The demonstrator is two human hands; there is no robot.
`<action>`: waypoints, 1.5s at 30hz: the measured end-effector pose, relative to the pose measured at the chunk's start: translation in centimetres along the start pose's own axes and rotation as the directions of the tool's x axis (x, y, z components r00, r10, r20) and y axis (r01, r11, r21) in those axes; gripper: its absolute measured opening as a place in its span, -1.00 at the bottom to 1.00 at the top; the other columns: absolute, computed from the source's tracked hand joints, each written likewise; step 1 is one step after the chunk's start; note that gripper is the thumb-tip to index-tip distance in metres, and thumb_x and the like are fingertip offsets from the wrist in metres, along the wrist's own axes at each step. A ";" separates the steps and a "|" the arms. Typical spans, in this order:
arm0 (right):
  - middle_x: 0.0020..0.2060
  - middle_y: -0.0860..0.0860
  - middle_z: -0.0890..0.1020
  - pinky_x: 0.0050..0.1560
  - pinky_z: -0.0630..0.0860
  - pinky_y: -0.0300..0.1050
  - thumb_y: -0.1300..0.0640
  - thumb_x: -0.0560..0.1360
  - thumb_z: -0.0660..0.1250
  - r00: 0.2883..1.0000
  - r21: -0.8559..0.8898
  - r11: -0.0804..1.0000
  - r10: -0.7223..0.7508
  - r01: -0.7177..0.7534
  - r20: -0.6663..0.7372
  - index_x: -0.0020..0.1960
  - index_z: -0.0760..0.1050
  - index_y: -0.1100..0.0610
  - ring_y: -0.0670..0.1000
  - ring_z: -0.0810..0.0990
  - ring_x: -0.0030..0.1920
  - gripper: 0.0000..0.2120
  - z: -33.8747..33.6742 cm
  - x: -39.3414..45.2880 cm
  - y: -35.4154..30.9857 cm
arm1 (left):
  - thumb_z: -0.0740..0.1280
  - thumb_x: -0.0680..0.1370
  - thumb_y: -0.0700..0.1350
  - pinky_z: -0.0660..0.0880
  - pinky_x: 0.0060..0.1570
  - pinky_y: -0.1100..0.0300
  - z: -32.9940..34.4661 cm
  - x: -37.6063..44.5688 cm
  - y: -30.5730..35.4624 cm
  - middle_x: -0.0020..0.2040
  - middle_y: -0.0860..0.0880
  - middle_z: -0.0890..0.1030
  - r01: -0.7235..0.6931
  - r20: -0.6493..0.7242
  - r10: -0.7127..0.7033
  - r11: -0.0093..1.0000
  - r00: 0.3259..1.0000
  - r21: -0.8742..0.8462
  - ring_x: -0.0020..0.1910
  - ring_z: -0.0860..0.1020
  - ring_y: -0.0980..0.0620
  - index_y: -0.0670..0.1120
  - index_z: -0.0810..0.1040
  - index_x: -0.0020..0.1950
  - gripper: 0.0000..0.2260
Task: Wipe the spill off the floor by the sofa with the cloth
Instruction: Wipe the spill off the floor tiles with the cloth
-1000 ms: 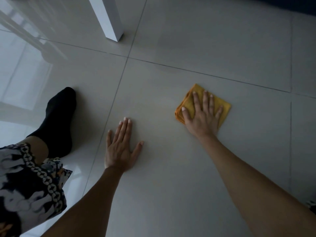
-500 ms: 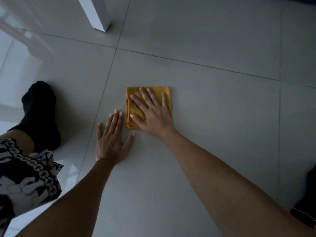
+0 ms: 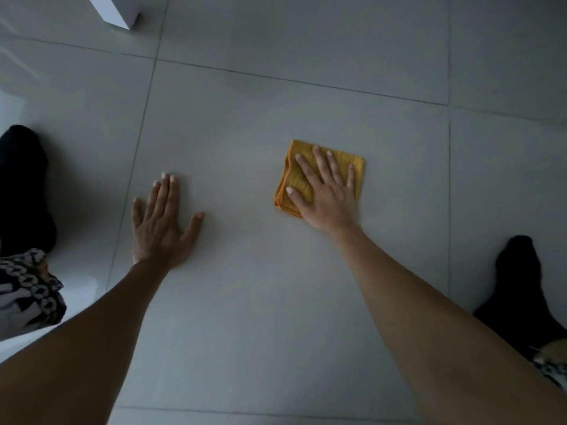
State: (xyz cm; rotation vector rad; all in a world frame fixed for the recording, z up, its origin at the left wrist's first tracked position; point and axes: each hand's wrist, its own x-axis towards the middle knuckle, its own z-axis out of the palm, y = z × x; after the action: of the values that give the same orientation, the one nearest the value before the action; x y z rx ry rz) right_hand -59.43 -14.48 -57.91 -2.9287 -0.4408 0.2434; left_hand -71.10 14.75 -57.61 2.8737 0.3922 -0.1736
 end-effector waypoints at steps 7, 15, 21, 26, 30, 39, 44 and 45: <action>0.57 -0.03 0.11 0.45 0.02 0.32 -0.37 0.50 0.02 0.980 -0.038 0.980 0.195 -0.197 -0.049 0.55 0.10 -0.16 0.07 0.08 0.56 -0.33 -0.9 -3.8 8.7 | 0.00 0.53 0.26 0.01 0.44 -0.15 -0.2 -0.1 -0.1 0.57 -0.11 0.09 -0.044 0.038 0.044 0.999 0.998 -0.007 0.54 0.09 -0.08 -0.14 0.05 0.57 -0.28; 0.57 0.04 0.14 0.44 0.01 0.35 -0.35 0.51 -0.05 0.903 0.033 0.909 0.418 -0.417 -0.099 0.56 0.13 -0.09 0.12 0.10 0.56 -0.32 -0.2 -8.9 9.0 | 0.02 0.54 0.22 0.00 0.44 -0.14 0.2 -4.2 -1.4 0.57 -0.06 0.11 -0.009 0.017 0.009 1.000 1.000 -0.001 0.53 0.12 -0.06 -0.07 0.11 0.56 -0.34; 0.57 0.07 0.13 0.42 0.00 0.39 -0.36 0.50 -0.04 0.892 0.034 0.896 0.445 -0.443 -0.087 0.56 0.13 -0.07 0.14 0.09 0.55 -0.30 0.6 -9.2 5.6 | 0.01 0.55 0.21 0.00 0.45 -0.11 0.0 -4.0 -1.1 0.57 -0.04 0.11 0.009 0.026 -0.009 1.000 1.000 0.006 0.53 0.13 -0.05 -0.05 0.10 0.56 -0.37; 0.56 0.05 0.15 0.42 0.01 0.34 -0.35 0.51 0.02 0.945 0.014 0.950 0.312 -0.312 -0.095 0.55 0.15 -0.08 0.12 0.12 0.55 -0.32 1.4 -7.4 0.2 | 0.01 0.55 0.20 0.01 0.45 -0.12 -0.1 -4.0 -1.2 0.57 -0.03 0.11 0.004 0.022 -0.004 1.000 1.000 -0.003 0.53 0.13 -0.04 -0.06 0.10 0.56 -0.37; 0.57 0.02 0.11 0.44 -0.03 0.33 -0.36 0.51 0.02 0.976 0.035 0.978 0.209 -0.207 -0.054 0.56 0.11 -0.11 0.10 0.07 0.56 -0.31 1.9 -5.2 -4.4 | -0.01 0.57 0.17 0.00 0.46 -0.11 0.1 -4.0 -1.2 0.57 -0.01 0.10 0.008 0.016 -0.008 1.000 1.000 -0.011 0.54 0.09 0.01 -0.04 0.08 0.57 -0.40; 0.57 0.02 0.15 0.46 -0.09 0.31 -0.33 0.50 0.07 0.993 0.042 0.993 -0.109 0.111 -0.042 0.55 0.17 -0.11 0.08 0.11 0.56 -0.34 3.3 -1.8 -14.2 | -0.06 0.61 0.06 -0.07 0.47 -0.04 0.3 -3.9 -1.3 0.57 0.02 0.10 0.016 0.001 -0.016 0.999 1.000 -0.048 0.54 0.04 0.08 -0.02 0.10 0.56 -0.49; 0.58 -0.02 0.09 0.48 -0.15 0.30 -0.33 0.52 0.04 0.949 0.032 0.950 -0.312 0.311 0.036 0.55 0.13 -0.16 0.05 0.03 0.57 -0.36 3.8 -3.5 -16.1 | -0.10 0.59 0.06 -0.06 0.47 -0.09 0.3 -3.9 -1.6 0.57 0.02 0.07 -0.019 0.028 0.020 0.999 0.999 -0.034 0.55 0.03 0.05 -0.02 0.08 0.57 -0.47; 0.58 -0.04 0.06 0.48 -0.15 0.30 -0.34 0.53 0.03 0.941 0.028 0.943 -0.334 0.333 0.060 0.55 0.11 -0.17 0.04 0.00 0.58 -0.36 3.7 -3.8 -15.8 | -0.11 0.60 0.06 -0.06 0.47 -0.09 0.3 -3.9 -1.6 0.57 0.02 0.06 -0.016 0.026 0.017 0.999 1.000 -0.036 0.55 0.02 0.06 -0.01 0.07 0.57 -0.48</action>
State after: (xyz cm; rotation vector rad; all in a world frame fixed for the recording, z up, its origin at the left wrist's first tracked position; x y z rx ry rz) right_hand -68.05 -0.26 -57.95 -2.7739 -0.9268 0.2909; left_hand -75.32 15.24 -57.67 2.8359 0.3634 -0.2000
